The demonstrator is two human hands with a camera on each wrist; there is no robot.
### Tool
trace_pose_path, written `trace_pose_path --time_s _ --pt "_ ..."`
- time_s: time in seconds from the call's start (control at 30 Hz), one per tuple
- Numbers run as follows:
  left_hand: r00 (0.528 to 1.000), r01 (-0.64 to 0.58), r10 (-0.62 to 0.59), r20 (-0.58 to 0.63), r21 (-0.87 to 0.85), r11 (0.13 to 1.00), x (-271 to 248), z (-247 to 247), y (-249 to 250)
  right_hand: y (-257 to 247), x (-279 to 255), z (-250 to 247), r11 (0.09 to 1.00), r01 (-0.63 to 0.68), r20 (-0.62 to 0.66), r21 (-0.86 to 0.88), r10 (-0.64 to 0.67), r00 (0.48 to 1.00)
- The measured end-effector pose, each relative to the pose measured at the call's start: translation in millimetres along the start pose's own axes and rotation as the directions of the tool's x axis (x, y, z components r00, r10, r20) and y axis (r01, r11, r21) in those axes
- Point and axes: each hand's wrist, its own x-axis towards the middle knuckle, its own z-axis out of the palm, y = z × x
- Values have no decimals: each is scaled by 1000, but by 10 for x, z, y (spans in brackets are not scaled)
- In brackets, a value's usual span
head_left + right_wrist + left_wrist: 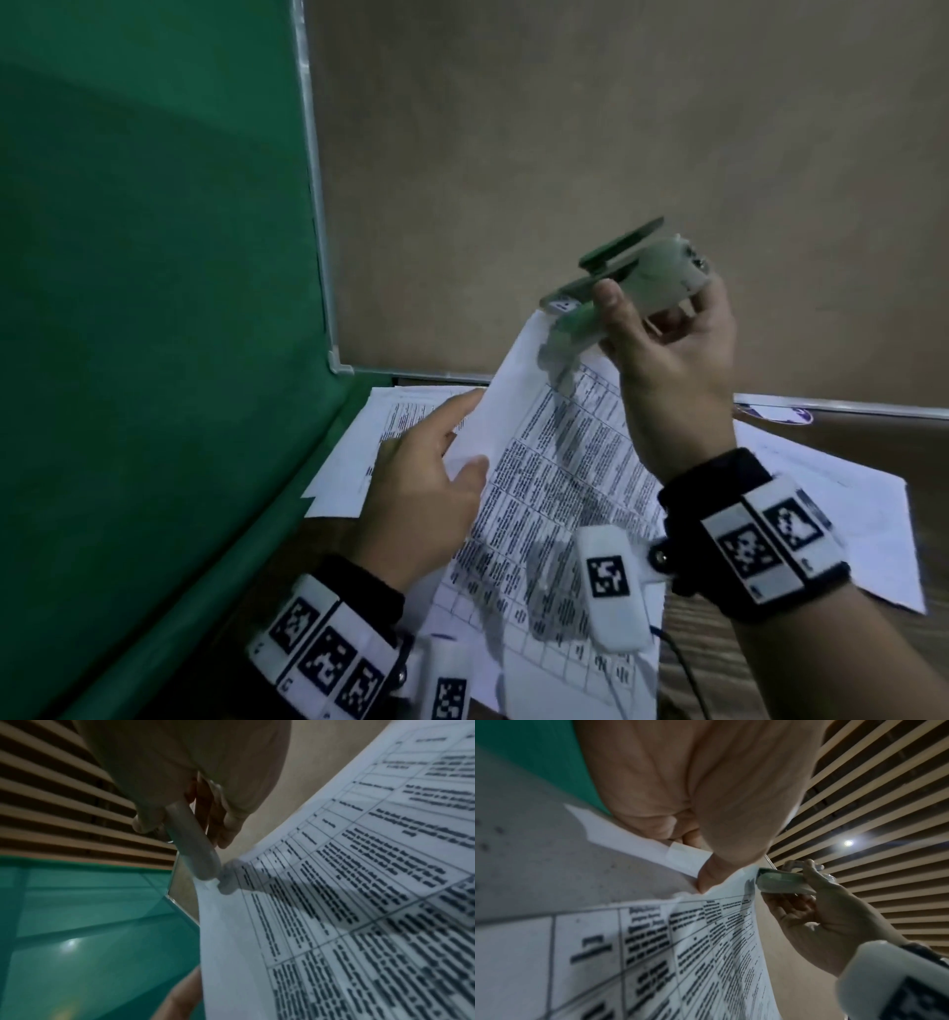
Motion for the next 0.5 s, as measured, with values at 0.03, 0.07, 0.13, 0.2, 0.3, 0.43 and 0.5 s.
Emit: trace_pose_path --time_s 0.03,0.07,0.13,0.2,0.3,0.43,0.5 --pt "1000 -15 15 7 3 1000 -11 4 25 16 -1 5 999 11 14 -36 -11 1000" --pt "999 -31 31 16 4 999 -22 10 41 21 0 8 998 26 20 -59 -25 999" --pt "997 -66 66 27 -3 998 -29 31 54 16 11 13 995 54 24 -81 -52 998" --pt "996 -87 87 35 -5 996 -26 47 54 8 34 -5 996 71 16 -58 -71 997" --pt "988 -154 154 26 2 988 -40 58 67 -34 80 -64 996 70 -26 -53 -71 997" --pt "972 -235 235 19 62 970 -77 56 127 -99 99 -138 995 26 -68 -92 -32 997" --pt "964 -267 267 12 64 962 -89 72 145 -141 103 -141 998 3 -77 -68 -8 997"
